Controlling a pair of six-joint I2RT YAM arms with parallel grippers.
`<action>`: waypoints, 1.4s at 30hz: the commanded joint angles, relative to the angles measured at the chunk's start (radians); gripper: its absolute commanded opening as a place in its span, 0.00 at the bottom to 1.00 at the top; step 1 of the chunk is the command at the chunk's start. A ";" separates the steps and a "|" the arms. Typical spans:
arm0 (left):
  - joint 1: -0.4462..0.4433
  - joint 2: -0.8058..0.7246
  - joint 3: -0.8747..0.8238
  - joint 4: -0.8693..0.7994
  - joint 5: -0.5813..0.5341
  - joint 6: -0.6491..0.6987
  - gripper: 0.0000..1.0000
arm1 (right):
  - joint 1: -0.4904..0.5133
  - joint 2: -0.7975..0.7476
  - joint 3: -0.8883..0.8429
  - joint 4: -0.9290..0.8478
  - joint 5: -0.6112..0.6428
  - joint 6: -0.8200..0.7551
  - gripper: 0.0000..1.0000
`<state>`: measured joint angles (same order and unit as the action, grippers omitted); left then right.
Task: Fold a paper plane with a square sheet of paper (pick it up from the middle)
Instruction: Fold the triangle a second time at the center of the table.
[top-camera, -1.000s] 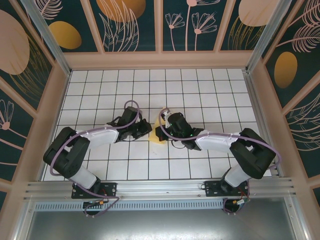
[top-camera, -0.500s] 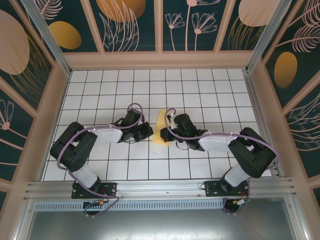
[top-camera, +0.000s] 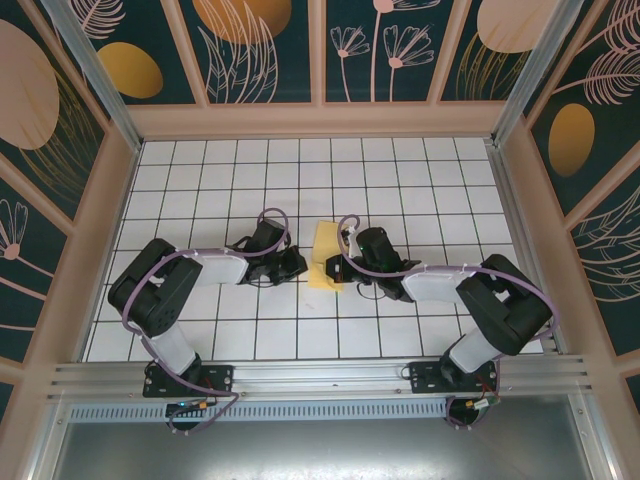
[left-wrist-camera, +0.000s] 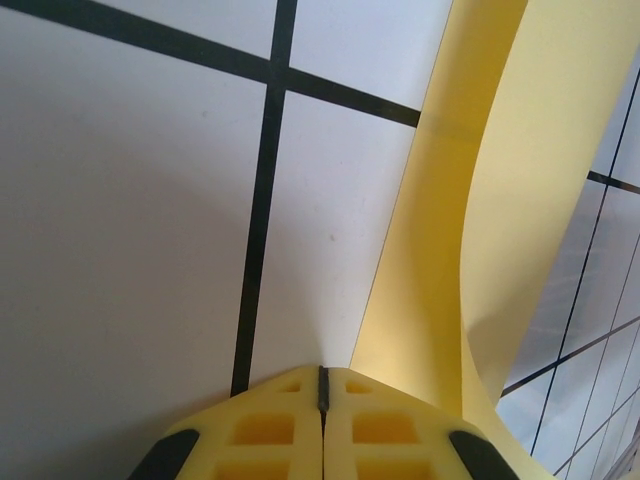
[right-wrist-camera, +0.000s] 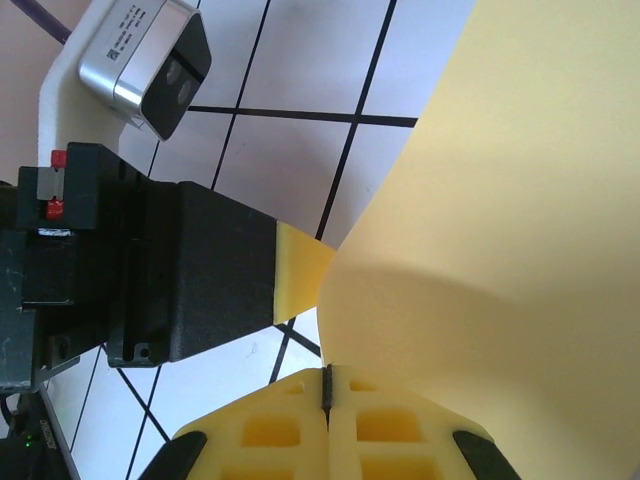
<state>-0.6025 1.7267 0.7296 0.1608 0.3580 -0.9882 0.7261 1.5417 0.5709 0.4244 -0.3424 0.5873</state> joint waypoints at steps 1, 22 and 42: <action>-0.007 -0.006 0.020 0.001 0.001 0.017 0.09 | -0.007 -0.010 -0.017 0.043 -0.018 0.019 0.00; -0.052 0.016 0.037 0.007 0.043 -0.026 0.05 | -0.008 -0.009 -0.019 0.049 -0.015 0.023 0.00; -0.053 0.086 0.064 -0.118 -0.063 0.058 0.00 | -0.107 -0.028 0.001 -0.062 -0.020 -0.089 0.00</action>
<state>-0.6506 1.7721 0.7853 0.1406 0.3759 -0.9668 0.6502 1.5398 0.5644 0.3901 -0.3405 0.5541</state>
